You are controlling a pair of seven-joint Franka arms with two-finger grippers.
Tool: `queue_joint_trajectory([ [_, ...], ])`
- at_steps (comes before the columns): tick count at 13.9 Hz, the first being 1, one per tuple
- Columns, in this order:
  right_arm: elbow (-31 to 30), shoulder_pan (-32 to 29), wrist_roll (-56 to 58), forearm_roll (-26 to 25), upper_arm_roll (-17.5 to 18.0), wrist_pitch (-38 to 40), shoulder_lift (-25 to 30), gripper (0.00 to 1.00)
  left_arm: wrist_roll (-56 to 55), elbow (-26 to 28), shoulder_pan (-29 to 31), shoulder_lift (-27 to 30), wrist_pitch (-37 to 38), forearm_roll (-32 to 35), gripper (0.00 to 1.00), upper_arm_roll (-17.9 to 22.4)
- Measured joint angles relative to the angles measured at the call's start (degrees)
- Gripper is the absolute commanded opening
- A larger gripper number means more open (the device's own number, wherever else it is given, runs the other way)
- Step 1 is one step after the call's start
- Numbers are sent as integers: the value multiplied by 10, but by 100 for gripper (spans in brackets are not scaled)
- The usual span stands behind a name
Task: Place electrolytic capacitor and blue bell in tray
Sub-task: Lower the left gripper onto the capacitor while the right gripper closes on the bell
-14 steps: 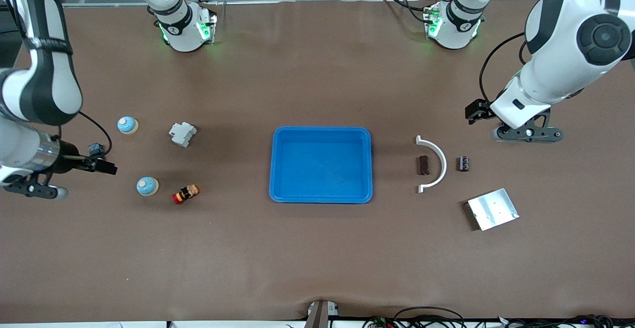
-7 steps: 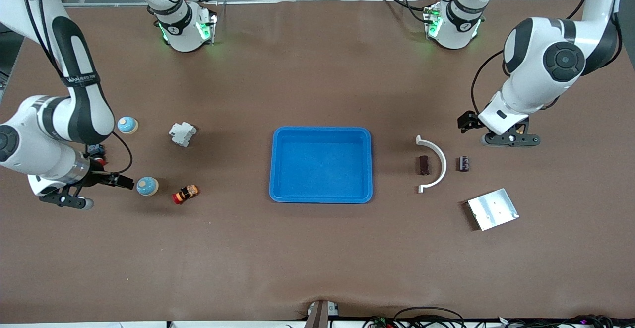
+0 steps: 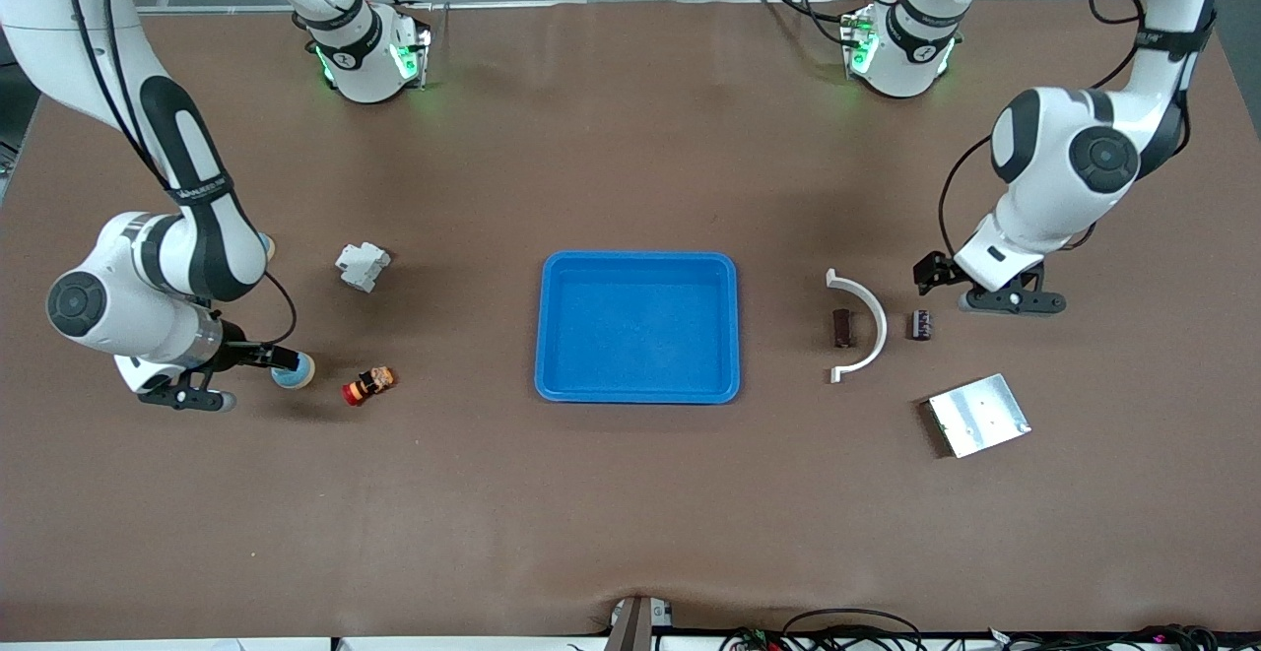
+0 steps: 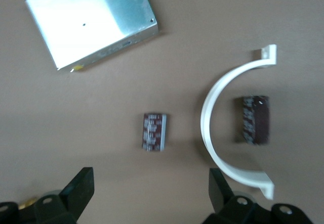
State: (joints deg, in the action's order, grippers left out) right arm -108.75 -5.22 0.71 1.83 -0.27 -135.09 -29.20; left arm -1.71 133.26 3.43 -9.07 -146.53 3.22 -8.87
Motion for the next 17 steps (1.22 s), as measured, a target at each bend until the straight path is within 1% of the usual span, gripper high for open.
queue_joint_trajectory([
  [3,1,5,-3,0,0,1,-6,100,0,0,8,-57,-63,24,100,0],
  [6,1,2,-4,0,-3,-6,-22,100,0,-1,18,-90,-97,48,100,1],
  [9,1,3,-7,1,-4,-13,-34,100,0,-1,33,-106,-114,66,100,1],
  [17,4,4,-15,1,-4,-29,-52,100,-1,-5,36,-125,-125,67,100,0],
])
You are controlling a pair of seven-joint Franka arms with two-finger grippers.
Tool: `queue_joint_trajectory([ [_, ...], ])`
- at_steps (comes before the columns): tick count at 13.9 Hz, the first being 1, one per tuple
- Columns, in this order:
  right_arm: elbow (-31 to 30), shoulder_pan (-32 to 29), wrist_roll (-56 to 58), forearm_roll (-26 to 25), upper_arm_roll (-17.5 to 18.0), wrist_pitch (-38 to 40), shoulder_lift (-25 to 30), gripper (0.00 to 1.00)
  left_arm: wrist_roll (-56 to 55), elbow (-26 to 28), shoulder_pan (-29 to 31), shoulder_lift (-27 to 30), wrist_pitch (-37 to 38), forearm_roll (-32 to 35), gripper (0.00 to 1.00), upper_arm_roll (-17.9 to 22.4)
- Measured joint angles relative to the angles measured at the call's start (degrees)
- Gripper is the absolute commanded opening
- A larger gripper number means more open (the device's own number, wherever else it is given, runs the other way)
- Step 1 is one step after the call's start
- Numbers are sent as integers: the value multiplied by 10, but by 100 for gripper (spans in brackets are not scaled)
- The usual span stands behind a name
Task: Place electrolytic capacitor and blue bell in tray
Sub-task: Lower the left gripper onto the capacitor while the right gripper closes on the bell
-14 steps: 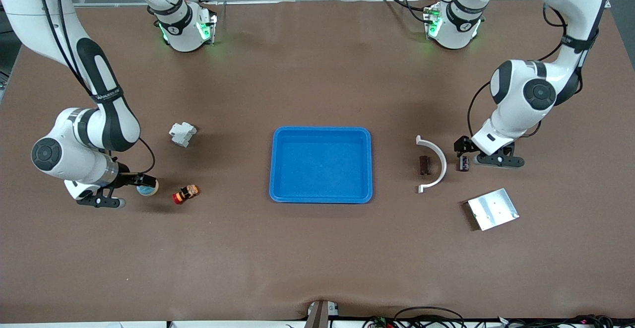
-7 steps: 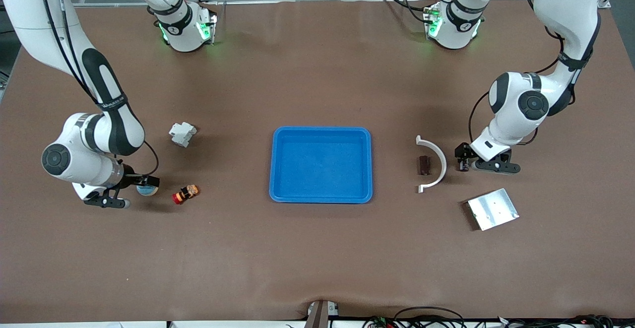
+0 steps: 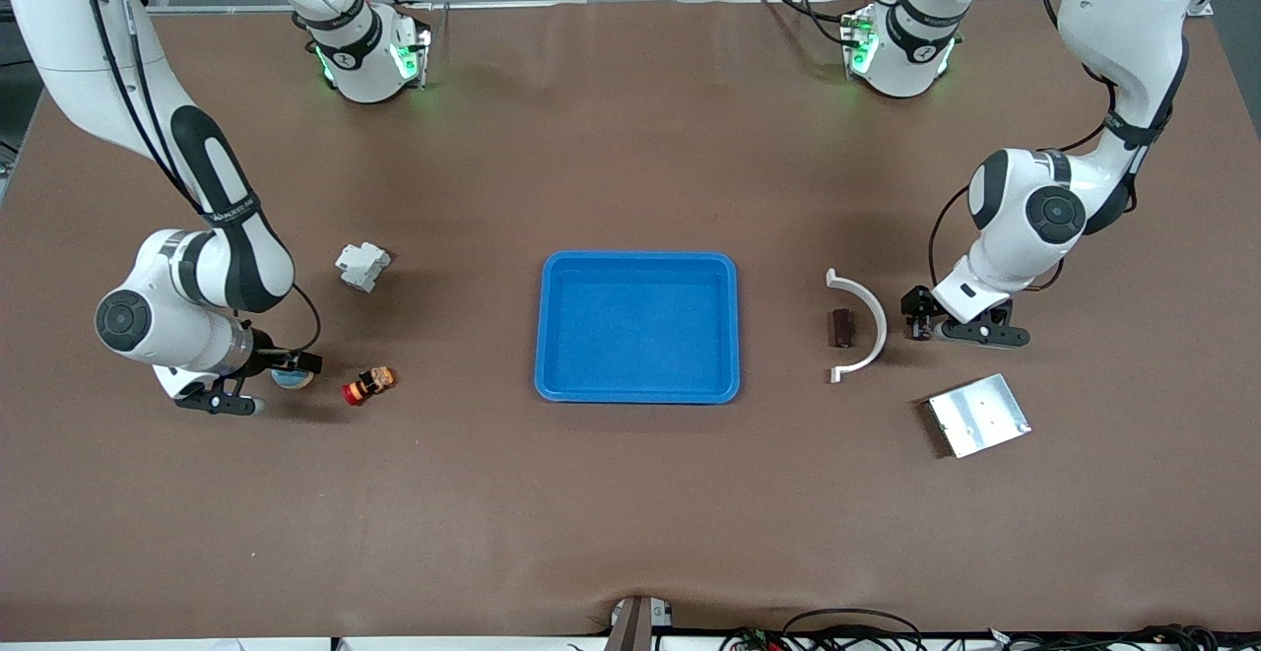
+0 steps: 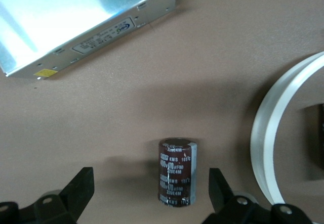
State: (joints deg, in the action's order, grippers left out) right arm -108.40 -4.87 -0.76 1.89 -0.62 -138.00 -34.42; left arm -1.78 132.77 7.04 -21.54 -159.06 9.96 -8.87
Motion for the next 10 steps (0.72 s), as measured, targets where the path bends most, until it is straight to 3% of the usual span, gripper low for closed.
queue_joint_trajectory([
  [6,0,-1,0,0,0,-14,-9,100,-8,-2,0,-10,-6,0,100,-2],
  [7,0,-1,0,0,0,-14,-9,100,-8,-3,0,-12,-6,0,85,-2],
  [9,0,-1,0,0,0,-14,-9,90,-15,-3,0,-13,-6,0,0,-3],
  [10,1,-1,-1,0,0,-14,-9,86,-24,-3,0,-13,-6,0,0,-3],
])
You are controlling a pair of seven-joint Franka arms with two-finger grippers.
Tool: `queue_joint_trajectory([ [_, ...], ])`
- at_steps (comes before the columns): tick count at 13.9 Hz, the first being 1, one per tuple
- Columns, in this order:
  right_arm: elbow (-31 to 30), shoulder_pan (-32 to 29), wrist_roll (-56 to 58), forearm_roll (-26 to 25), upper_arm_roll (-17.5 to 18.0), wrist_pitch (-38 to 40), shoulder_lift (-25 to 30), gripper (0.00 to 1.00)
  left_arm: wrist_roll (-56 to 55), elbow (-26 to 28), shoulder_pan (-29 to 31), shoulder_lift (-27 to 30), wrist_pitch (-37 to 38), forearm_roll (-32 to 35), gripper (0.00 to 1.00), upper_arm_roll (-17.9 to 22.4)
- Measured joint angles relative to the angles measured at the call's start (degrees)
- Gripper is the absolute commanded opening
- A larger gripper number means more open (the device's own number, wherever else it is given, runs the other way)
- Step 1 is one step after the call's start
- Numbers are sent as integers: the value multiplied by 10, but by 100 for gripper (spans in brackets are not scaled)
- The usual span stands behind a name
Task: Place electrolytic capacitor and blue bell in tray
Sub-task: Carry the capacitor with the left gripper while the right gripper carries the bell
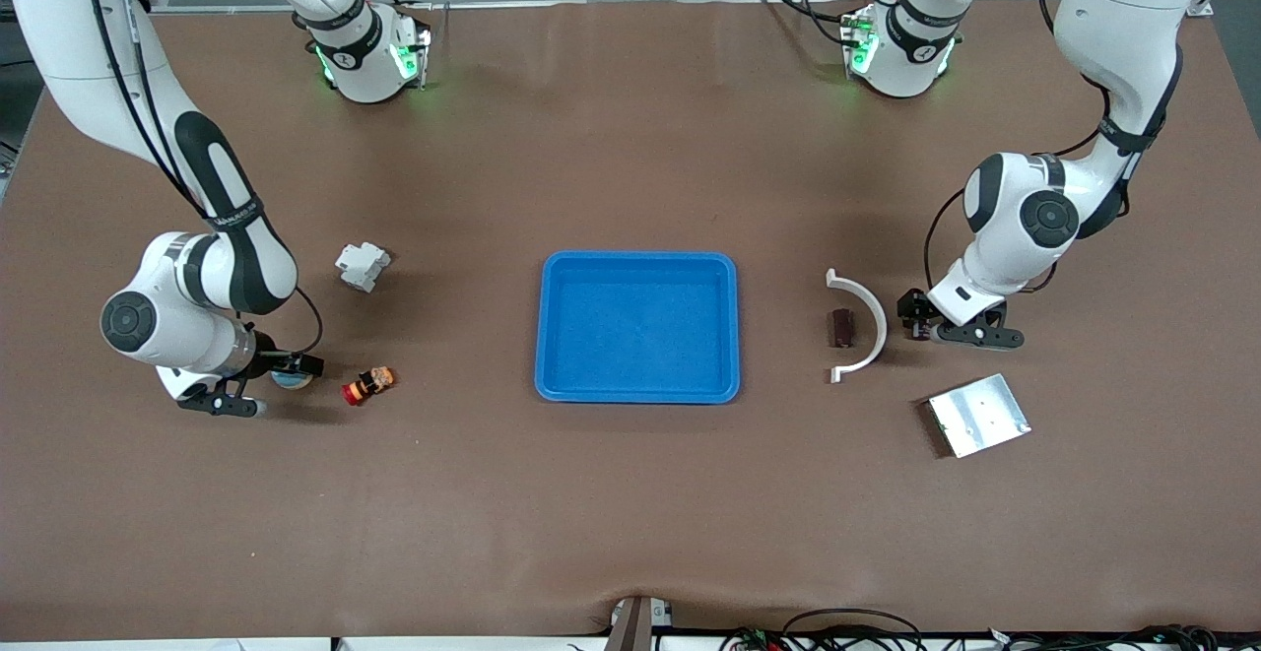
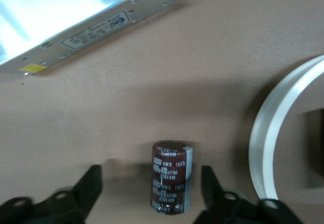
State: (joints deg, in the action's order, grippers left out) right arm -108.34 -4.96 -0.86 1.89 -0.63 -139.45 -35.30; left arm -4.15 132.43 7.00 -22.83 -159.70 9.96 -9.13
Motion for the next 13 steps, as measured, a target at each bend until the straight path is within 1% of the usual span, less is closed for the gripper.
queue_joint_trajectory([
  [1,0,0,0,0,0,0,0,77,-7,0,0,0,0,0,0,0],
  [3,2,0,-1,0,0,0,0,56,-10,0,0,-1,0,0,0,0],
  [5,5,0,-1,0,0,1,0,39,-12,0,0,-1,0,0,0,0],
  [6,6,0,-1,0,0,1,0,36,-16,0,0,-1,0,0,0,0],
  [8,13,1,-1,0,0,11,0,35,-29,-3,1,0,2,0,0,1],
  [9,22,1,-1,0,0,30,0,31,-43,-6,2,2,9,0,0,1],
  [10,34,1,-1,0,1,56,2,31,-64,-13,2,7,26,0,0,1],
  [11,50,3,-2,0,2,83,4,29,-85,-25,2,16,58,0,0,1],
  [13,83,18,-21,0,6,137,12,25,-121,-54,2,45,146,0,0,-3],
])
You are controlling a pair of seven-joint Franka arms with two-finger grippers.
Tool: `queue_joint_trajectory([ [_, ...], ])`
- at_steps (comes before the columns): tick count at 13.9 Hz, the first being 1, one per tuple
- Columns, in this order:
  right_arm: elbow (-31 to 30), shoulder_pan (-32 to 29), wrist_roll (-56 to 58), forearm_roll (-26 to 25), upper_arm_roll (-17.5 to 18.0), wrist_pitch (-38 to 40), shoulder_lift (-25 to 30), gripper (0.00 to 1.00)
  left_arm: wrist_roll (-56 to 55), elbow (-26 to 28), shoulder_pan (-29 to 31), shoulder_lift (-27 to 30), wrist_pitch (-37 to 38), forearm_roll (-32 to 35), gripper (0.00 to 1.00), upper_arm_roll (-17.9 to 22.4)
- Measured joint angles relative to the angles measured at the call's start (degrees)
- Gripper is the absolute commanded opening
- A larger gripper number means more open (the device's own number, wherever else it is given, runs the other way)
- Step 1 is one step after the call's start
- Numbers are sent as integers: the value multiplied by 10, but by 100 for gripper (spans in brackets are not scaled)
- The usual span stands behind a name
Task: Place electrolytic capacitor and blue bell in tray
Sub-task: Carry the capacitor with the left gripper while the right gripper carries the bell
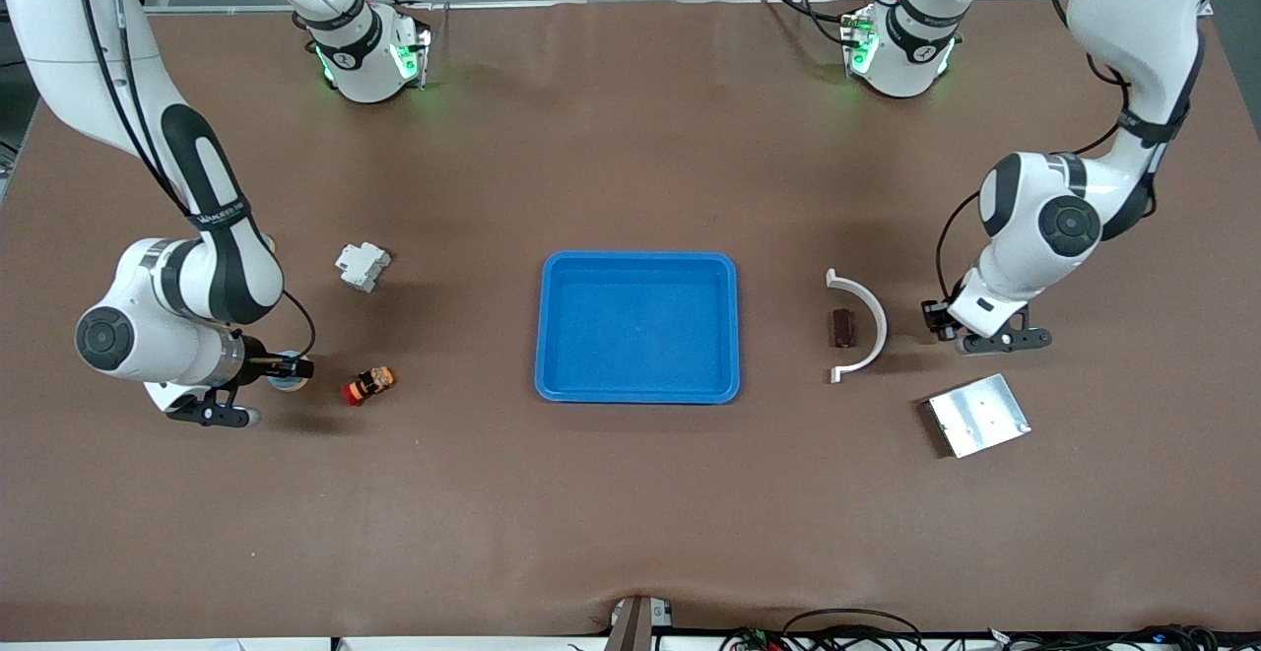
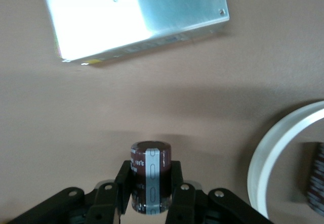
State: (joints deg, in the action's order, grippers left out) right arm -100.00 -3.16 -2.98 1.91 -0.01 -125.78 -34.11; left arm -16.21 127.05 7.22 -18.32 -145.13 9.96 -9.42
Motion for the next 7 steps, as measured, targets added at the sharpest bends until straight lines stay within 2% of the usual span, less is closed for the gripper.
queue_joint_trajectory([
  [4,42,85,-110,4,5,67,26,20,-157,-35,-1,70,139,-27,0,-36],
  [7,48,162,-203,73,7,72,29,20,-341,-43,-2,99,188,-49,0,-89],
])
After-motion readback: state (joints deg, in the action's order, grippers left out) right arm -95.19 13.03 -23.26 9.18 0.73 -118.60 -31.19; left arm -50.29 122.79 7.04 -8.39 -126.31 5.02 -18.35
